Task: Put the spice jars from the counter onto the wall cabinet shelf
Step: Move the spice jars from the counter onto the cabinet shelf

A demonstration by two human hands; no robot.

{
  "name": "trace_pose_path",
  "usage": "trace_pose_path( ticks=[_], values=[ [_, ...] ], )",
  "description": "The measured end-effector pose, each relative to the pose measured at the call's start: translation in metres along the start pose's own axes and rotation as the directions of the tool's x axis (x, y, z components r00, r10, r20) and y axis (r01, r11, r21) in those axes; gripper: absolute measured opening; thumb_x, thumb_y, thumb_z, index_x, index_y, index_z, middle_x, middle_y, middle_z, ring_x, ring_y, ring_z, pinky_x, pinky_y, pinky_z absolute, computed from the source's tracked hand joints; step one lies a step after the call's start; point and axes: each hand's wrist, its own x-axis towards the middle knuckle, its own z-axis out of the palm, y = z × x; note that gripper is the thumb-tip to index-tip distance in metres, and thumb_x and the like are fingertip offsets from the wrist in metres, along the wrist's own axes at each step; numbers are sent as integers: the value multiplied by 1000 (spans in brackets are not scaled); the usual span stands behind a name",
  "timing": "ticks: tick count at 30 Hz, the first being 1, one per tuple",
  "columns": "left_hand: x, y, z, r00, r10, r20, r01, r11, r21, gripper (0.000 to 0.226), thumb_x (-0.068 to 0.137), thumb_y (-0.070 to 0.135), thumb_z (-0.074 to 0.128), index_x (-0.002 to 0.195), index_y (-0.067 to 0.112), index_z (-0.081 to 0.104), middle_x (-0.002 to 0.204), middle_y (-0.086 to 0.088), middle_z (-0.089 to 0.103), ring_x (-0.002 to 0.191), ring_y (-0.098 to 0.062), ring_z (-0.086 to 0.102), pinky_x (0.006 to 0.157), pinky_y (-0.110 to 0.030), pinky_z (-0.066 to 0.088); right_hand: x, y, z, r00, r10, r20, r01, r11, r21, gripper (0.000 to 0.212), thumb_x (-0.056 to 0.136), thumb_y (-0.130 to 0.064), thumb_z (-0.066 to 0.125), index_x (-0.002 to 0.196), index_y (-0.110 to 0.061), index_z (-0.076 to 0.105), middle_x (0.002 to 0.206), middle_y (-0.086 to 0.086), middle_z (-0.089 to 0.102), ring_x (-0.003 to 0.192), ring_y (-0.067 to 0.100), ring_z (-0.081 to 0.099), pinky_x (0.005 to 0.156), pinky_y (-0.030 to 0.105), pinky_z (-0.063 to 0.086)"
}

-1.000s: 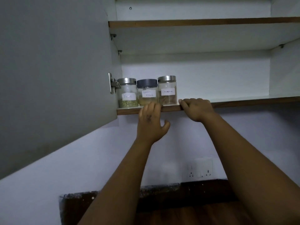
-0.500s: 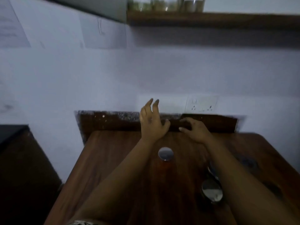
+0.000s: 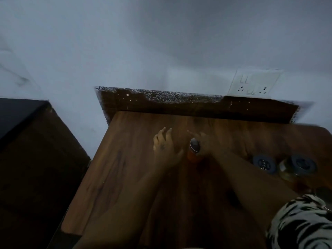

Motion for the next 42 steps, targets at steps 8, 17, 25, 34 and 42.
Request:
trace_pose_path(
  ticks=[8,17,25,34,42],
  values=[
    [-14,-37,12,990,-103,95,91,989,120,98,77,51,69,153,21,14,156,-6,19,142,-26,19,113,-45,25,-3,9,-11,998,51,-30,-41,956,291,82,72,-34,81,143,-23,42,144,6,43,128,29,46,99,37,45],
    [1,20,13,993,49,106,-14,954,-301,123,61,49,86,153,12,13,152,-9,27,142,-23,25,111,-34,24,-43,-2,-94,911,240,-334,24,780,625,71,62,-46,84,124,-21,62,115,5,63,97,16,60,76,27,51],
    [22,43,-8,986,167,4,-151,902,-403,94,59,47,89,137,17,45,129,3,50,114,-9,49,94,-28,45,-60,-4,-125,862,332,-382,19,733,680,73,58,-57,79,121,-29,56,114,4,63,103,18,58,72,26,43],
    [36,71,-43,951,130,280,160,571,-805,87,52,50,82,126,15,52,121,-10,61,106,-22,64,85,-31,56,-79,-13,-145,946,134,-294,255,252,933,45,72,-28,82,113,-25,66,116,5,62,102,24,63,70,31,56],
    [37,86,-50,911,212,354,226,463,-857,91,52,35,82,132,25,40,129,-10,55,109,-21,62,79,-31,55,-77,-13,-157,962,45,-268,260,138,956,39,82,-32,73,116,-15,65,110,7,70,100,24,67,80,37,55]
  ],
)
